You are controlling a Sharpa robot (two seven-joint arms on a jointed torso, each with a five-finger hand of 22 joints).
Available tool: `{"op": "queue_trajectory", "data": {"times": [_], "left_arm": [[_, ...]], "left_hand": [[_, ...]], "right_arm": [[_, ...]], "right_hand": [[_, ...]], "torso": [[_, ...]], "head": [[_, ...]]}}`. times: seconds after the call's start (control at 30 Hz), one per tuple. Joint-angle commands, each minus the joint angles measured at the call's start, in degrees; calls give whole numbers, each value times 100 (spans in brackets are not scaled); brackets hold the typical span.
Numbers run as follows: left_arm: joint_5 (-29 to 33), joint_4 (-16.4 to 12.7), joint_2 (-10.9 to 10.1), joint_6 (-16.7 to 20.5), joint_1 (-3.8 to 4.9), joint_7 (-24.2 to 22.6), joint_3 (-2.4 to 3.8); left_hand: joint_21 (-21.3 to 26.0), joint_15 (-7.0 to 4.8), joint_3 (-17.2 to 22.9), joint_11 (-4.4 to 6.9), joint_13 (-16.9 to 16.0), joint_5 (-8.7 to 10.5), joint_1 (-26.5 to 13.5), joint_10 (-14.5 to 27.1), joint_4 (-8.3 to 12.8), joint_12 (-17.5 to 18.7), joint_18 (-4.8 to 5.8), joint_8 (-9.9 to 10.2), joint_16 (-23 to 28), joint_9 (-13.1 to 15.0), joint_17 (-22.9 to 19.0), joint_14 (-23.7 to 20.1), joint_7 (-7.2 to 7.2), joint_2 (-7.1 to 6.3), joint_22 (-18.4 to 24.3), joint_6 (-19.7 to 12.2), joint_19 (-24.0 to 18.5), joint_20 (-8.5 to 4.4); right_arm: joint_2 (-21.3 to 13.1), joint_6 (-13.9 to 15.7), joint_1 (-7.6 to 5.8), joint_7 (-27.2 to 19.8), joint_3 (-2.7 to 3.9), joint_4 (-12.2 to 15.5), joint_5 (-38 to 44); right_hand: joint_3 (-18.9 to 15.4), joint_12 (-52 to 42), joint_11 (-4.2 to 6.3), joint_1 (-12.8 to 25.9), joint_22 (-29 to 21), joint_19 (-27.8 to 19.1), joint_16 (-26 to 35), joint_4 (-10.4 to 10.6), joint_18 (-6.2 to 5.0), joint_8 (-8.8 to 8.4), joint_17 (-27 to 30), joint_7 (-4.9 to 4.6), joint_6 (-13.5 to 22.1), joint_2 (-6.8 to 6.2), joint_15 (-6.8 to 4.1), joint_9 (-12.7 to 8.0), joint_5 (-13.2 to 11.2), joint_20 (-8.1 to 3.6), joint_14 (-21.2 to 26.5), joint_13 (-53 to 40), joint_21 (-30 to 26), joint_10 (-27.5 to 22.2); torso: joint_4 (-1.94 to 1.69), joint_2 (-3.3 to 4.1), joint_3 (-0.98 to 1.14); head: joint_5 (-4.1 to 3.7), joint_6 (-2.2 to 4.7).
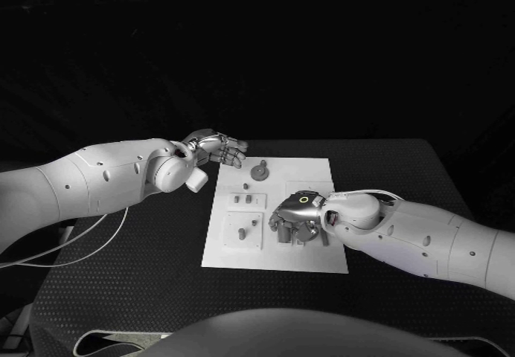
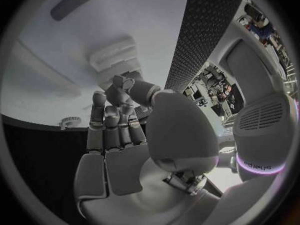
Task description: Assemble the parts on the task board
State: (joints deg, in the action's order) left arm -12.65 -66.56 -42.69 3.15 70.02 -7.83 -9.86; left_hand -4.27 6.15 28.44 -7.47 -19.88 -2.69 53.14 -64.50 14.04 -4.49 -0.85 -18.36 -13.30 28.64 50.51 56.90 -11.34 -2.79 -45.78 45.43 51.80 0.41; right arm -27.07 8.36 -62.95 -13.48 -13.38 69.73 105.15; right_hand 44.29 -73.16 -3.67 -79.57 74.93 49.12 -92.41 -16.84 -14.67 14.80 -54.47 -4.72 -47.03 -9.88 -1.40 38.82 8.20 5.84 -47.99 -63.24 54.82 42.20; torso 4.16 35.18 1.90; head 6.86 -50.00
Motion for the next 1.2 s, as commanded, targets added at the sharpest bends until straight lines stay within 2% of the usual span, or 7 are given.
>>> {"op": "queue_trajectory", "data": {"times": [0.03,0.17,0.27,0.37,0.5,0.8,1.2], "left_arm": [[-27,-10,4,-99,6,-27,4],[-30,-11,4,-103,6,-27,4],[-36,-9,6,-109,6,-27,4],[-37,-5,8,-108,6,-29,4],[-39,-4,10,-116,6,-29,4],[-43,-3,6,-116,5,-29,4],[-49,-5,2,-122,5,-34,4]], "left_hand": [[16,7,-1,-11,-2,-12,-61,20,-38,19,21,-7,27,-7,9,12,4,18,7,-2,-30,12],[17,7,-1,-11,-2,-12,-62,20,-38,19,21,-7,28,-7,10,12,4,19,8,-2,-31,13],[17,7,-1,-11,-2,-12,-61,20,-38,20,21,-7,29,-7,10,12,4,19,8,-3,-31,12],[17,7,-1,-11,-2,-12,-61,20,-38,20,21,-7,29,-7,11,12,5,19,8,-3,-31,12],[17,7,-1,-11,-2,-12,-59,21,-37,20,20,-7,30,-7,11,12,5,20,8,-3,-31,12],[16,7,-2,-11,-2,-12,-58,21,-37,20,20,-7,31,-7,13,12,6,22,8,-4,-32,12],[16,7,-4,-12,-3,-12,-59,21,-38,19,20,-7,33,-7,15,12,7,23,8,-5,-32,13]], "right_arm": [[-28,-381,82,478,-69,-184,343],[-35,-309,84,465,-69,-188,343],[-41,-156,84,440,-69,-198,338],[-53,-81,84,435,-69,-197,311],[-71,47,84,446,-69,-184,303],[-259,370,69,446,-68,-17,74],[-315,442,-36,341,-68,146,-80]], "right_hand": [[23,-71,-14,-22,129,5,-52,7,-33,56,4,-26,-115,41,2,-13,27,-22,4,15,52,-20],[7,-158,4,19,123,23,-130,6,-33,162,30,-134,-418,89,-6,-26,26,-43,-14,59,131,3],[-25,-234,31,66,120,70,-204,5,-33,204,55,-181,-615,116,-21,-60,25,-72,-59,105,211,55],[-117,-298,63,207,111,147,-268,16,-33,231,84,-162,-765,145,-41,-87,22,-101,-122,155,284,125],[-401,-348,98,523,92,228,-312,36,-33,211,129,-160,-830,151,-67,-129,14,-139,-183,226,335,183],[-504,-382,132,639,69,302,-333,68,-33,201,168,-155,-888,160,-97,-158,21,-175,-239,289,346,240],[-510,-385,141,670,61,317,-330,71,-33,190,181,-157,-891,162,-107,-169,25,-184,-249,309,340,248]], "torso": [[4,-3,1],[1,-1,-1],[3,-2,1],[3,-3,2],[2,-3,1],[3,-3,-4],[3,-1,-5]], "head": [[-6,0],[-12,0],[-9,0],[-18,0],[-24,0],[-26,0],[-23,0]]}}
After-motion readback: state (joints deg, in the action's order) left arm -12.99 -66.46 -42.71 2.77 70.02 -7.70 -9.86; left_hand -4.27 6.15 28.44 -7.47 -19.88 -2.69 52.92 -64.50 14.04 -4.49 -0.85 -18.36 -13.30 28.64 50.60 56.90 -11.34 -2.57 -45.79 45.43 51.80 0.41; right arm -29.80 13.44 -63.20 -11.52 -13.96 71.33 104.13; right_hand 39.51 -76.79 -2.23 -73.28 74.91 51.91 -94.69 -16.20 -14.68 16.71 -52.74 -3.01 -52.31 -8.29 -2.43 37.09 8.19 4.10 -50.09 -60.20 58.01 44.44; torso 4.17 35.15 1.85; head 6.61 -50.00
